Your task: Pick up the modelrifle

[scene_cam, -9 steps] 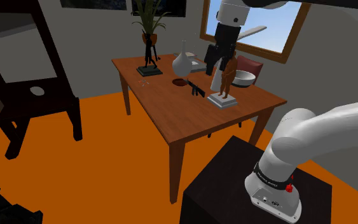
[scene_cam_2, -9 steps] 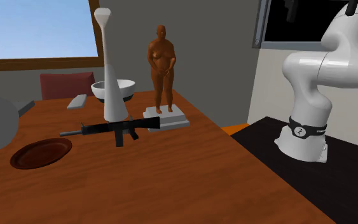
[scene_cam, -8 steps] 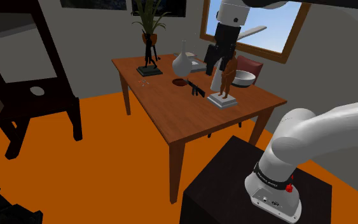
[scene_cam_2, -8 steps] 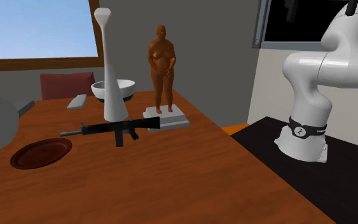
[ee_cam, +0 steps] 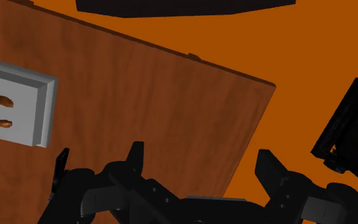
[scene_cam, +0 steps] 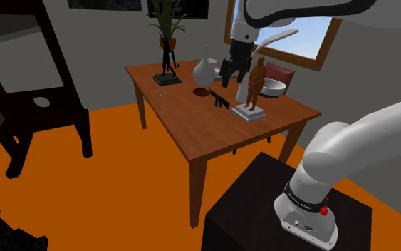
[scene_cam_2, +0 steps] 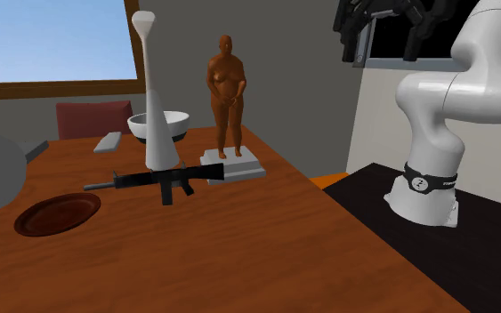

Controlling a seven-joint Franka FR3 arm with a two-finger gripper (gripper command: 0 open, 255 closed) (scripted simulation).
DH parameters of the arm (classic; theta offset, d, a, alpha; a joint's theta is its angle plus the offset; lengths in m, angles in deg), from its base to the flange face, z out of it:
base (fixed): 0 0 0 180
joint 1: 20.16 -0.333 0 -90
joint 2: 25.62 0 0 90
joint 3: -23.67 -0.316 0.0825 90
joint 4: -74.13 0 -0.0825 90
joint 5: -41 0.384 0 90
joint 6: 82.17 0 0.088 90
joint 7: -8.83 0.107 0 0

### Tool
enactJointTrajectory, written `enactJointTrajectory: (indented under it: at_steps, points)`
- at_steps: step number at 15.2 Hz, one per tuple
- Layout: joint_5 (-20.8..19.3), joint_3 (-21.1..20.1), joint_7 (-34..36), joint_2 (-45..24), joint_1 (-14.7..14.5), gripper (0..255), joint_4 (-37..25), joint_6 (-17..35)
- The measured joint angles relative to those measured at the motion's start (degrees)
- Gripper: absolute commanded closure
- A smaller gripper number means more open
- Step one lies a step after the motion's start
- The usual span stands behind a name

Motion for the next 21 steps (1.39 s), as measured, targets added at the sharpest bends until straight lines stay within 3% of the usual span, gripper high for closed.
enactJointTrajectory:
  at_steps: [11, 21]
  points:
    - [-1.8, 5.3, -3.4, -18.4, 3.4, 0, -5.4, 12.3]
    - [0.3, 9.6, -7.6, -39.2, 6.4, 0, -18.8, 18.8]
